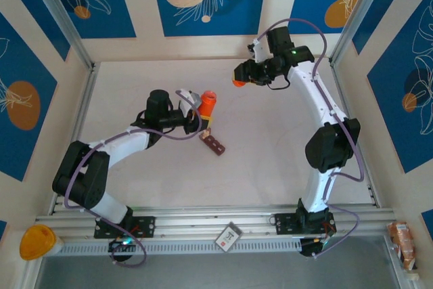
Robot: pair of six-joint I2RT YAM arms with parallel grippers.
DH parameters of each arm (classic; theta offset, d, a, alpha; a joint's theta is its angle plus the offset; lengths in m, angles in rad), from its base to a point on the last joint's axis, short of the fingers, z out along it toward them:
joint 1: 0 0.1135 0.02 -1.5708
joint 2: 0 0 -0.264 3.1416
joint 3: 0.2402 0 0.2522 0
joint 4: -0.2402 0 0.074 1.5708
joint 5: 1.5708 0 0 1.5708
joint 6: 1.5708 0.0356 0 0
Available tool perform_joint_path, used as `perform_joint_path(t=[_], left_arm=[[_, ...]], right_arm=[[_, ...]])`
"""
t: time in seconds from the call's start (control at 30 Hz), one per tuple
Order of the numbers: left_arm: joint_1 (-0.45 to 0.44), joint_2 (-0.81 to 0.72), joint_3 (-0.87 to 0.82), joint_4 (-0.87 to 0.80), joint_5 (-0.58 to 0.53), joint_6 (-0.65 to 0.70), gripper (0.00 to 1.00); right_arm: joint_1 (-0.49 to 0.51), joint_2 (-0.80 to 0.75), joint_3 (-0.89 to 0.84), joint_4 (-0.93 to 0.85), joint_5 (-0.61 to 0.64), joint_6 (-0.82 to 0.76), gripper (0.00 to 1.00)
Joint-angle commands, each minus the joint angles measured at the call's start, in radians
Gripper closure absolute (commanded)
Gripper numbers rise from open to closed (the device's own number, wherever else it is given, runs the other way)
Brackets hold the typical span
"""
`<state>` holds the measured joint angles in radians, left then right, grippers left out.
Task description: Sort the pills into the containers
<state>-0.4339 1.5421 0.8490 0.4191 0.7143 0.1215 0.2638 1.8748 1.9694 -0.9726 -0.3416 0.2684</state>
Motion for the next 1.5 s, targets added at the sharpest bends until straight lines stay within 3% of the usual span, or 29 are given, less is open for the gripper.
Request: perform_joint_path(t=[0.0, 0.23, 0.5, 1.47], left_arm=[[0.011, 0.008, 0.011, -0.005, -0.030, 0.107, 1.00], [0.011, 0.036, 0.048, -0.068, -0.034, 0.176, 1.00], [0.011, 0.064, 0.074, -0.094, 0.000, 0.185, 1.00], [0.009, 0.052, 0.108, -0.182, 0.043, 0.242, 1.00]], right_arm=[[0.004, 0.038, 0.072, -0.098, -0.127, -0.056, 0.58], [0.047, 0.113, 0.227, -0.257, -0.172, -0.174, 0.59], [0.114, 0.150, 0.284, -0.365, -0.164, -0.276, 0.60], [0.195, 0.234, 0.330, -0.438, -0.148, -0.345, 0.58]])
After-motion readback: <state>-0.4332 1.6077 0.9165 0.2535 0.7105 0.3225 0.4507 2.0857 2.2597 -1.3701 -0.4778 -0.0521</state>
